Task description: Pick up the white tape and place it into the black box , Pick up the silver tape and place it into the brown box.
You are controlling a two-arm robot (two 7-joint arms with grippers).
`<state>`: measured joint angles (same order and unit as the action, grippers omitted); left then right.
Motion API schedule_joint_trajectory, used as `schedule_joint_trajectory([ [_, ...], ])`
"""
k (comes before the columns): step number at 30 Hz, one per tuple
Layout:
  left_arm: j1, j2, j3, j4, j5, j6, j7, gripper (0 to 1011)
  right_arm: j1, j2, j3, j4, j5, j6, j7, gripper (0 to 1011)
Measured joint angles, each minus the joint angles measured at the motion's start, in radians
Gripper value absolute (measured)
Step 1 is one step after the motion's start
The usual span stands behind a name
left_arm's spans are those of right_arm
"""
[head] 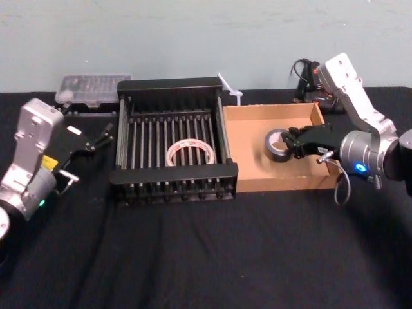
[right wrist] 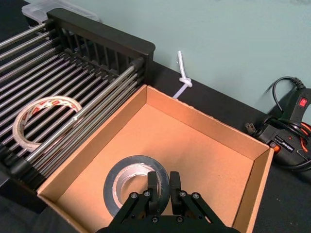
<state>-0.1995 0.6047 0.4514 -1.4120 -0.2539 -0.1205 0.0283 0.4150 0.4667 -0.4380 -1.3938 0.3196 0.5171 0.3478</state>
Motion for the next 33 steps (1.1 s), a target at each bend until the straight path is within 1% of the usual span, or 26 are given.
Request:
schedule_joint_trajectory([
  [5,0.000,0.000,0.000,0.000,0.000,0.000,0.000,1001,0.007,-0.015,0.008,0.018,-0.008,-0.003,0.001,158],
  [18,0.000,0.000,0.000,0.000,0.000,0.000,0.000,1001,0.005,-0.011,0.006,0.015,-0.007,-0.004,0.002,158],
  [21,0.000,0.000,0.000,0.000,0.000,0.000,0.000,1001,0.005,-0.011,0.006,0.014,-0.007,-0.004,0.003,187],
  [22,0.000,0.000,0.000,0.000,0.000,0.000,0.000,1001,0.005,-0.011,0.006,0.014,-0.007,-0.004,0.003,239],
  [25,0.000,0.000,0.000,0.000,0.000,0.000,0.000,1001,0.005,-0.011,0.005,0.013,-0.007,-0.004,0.003,309],
  [27,0.000,0.000,0.000,0.000,0.000,0.000,0.000,1001,0.005,-0.010,0.005,0.013,-0.007,-0.004,0.003,416],
  [28,0.000,0.000,0.000,0.000,0.000,0.000,0.000,1001,0.005,-0.010,0.005,0.013,-0.007,-0.004,0.003,416],
  [30,0.000,0.000,0.000,0.000,0.000,0.000,0.000,1001,0.004,-0.010,0.005,0.013,-0.007,-0.004,0.003,478],
  [31,0.000,0.000,0.000,0.000,0.000,0.000,0.000,1001,0.004,-0.010,0.005,0.012,-0.006,-0.004,0.003,536],
  [33,0.000,0.000,0.000,0.000,0.000,0.000,0.000,1001,0.004,-0.010,0.004,0.012,-0.006,-0.004,0.003,577],
])
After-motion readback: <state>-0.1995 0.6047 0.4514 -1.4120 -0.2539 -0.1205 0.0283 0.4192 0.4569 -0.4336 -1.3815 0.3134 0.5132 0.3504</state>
